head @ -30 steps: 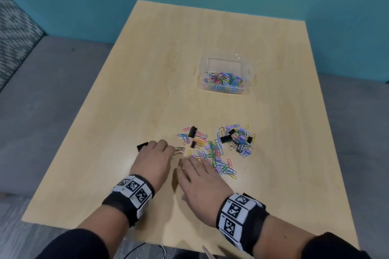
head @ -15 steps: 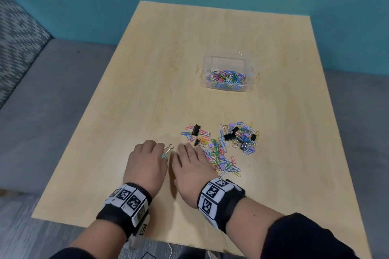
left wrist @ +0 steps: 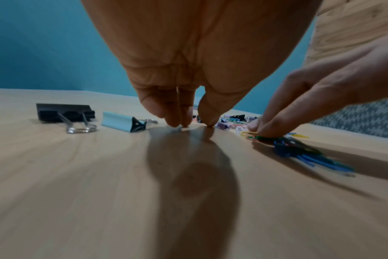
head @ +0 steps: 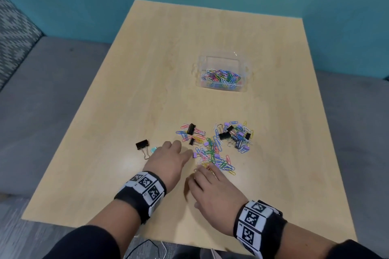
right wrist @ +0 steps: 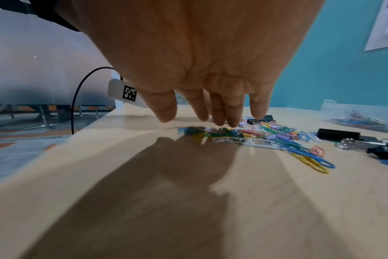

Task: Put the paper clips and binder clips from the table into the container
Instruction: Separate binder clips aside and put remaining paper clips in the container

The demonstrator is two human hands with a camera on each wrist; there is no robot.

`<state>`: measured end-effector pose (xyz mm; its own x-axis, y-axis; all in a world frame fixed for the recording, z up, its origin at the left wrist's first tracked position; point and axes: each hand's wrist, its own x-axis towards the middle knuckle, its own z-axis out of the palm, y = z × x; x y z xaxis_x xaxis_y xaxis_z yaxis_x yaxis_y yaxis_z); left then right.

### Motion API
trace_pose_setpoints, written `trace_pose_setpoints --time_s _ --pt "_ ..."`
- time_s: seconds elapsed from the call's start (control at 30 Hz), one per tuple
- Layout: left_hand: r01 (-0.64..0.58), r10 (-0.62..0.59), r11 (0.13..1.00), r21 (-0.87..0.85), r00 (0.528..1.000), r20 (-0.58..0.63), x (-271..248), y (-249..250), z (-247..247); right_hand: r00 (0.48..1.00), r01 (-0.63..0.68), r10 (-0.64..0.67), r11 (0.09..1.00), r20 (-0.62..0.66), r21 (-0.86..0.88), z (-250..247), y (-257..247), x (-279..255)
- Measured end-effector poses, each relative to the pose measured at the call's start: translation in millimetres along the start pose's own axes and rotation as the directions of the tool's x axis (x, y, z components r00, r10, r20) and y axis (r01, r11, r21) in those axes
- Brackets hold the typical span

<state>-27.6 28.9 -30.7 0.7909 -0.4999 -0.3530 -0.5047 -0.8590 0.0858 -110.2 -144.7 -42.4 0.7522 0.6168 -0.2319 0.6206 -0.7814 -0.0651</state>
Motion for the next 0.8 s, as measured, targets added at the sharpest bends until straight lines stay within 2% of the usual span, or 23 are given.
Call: trace_pose_setpoints --time_s 0.13,0.27,0.37,0.57,0.8 --pt "0.027 -0.026 0.999 0.022 0.999 -0.021 -0.7 3.5 1.0 0.998 -0.060 0.061 0.998 -0.027 0.010 -0.8 0.6 -1.0" --pt "-0.003 0.003 1.000 0.010 0.999 -0.041 1.0 1.8 11.3 0.990 -0.121 0.122 0.992 -0.068 0.024 -3.5 2.1 3.7" --pt "0.011 -0.010 1.000 0.014 0.998 -0.067 3.7 5.0 8.7 0.990 -0.121 0.123 0.992 -0.064 0.031 -2.8 4.0 2.6" --pt "0.042 -0.069 0.973 -0.228 0.991 -0.115 15.0 22.9 4.5 0.993 -0.112 0.113 0.993 -0.036 0.026 0.1 5.4 -8.4" --pt "0.001 -0.017 0.983 -0.186 0.996 -0.083 27.4 36.1 7.2 0.992 -0.108 0.109 0.994 -0.058 0.026 0.8 7.0 -26.2"
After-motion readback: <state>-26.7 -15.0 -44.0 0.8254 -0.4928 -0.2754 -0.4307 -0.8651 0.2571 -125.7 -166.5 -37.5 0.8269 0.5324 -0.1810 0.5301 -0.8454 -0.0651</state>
